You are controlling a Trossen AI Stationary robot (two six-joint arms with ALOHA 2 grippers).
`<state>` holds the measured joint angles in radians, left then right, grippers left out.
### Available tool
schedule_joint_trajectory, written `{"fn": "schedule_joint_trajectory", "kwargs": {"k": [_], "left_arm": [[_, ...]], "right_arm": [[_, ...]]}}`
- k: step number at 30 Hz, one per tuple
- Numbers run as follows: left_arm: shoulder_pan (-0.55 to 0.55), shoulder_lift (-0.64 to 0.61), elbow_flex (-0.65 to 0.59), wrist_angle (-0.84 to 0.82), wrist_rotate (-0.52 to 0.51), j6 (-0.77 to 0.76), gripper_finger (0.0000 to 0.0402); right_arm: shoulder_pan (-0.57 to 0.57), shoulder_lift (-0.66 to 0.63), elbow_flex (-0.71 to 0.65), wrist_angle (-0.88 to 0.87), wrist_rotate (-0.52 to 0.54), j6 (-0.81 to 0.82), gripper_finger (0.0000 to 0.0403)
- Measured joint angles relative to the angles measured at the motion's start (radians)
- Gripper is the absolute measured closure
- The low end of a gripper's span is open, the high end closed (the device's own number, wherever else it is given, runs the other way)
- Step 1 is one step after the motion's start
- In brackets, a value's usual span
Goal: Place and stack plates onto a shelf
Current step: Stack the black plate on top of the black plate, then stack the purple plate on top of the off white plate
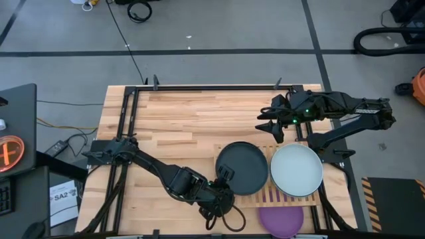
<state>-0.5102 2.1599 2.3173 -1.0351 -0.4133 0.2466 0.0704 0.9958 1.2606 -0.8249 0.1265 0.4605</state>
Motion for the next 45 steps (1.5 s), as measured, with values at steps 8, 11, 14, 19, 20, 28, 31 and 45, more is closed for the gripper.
{"fn": "schedule_joint_trajectory", "kwargs": {"k": [8,11,14,19,20,28,31,45], "left_arm": [[0.0,0.0,0.0,0.0,0.0,0.0,0.0362],[0.0,0.0,0.0,0.001,0.0,-0.005,0.0361],[0.002,0.0,0.0,0.0,0.0,-0.065,0.0361],[0.003,0.0,0.0,0.0,0.0,-0.13,0.0361],[0.003,0.0,0.0,0.0,0.0,-0.13,0.036],[0.005,0.0,0.0,0.0,0.0,-0.132,0.0354],[0.007,0.0,0.0,0.003,0.0,-0.131,0.0335],[0.01,0.0,0.0,0.039,0.0,-0.139,0.0258]], "right_arm": [[0.0,0.0,0.0,0.0,0.002,0.0,0.0171],[0.0,0.0,0.0,0.0,0.002,0.0,0.0171],[0.0,0.0,0.0,0.0,0.002,0.0,0.0171],[0.0,0.0,0.0,0.0,0.002,0.0,0.0171],[0.0,0.0,0.0,0.0,0.002,0.0,0.0171],[0.0,0.0,0.0,0.0,0.002,0.0,0.0171],[0.0,0.0,0.0,0.0,0.002,0.0,0.0171],[0.0,0.0,0.0,0.0,0.001,0.0,0.0171]]}}
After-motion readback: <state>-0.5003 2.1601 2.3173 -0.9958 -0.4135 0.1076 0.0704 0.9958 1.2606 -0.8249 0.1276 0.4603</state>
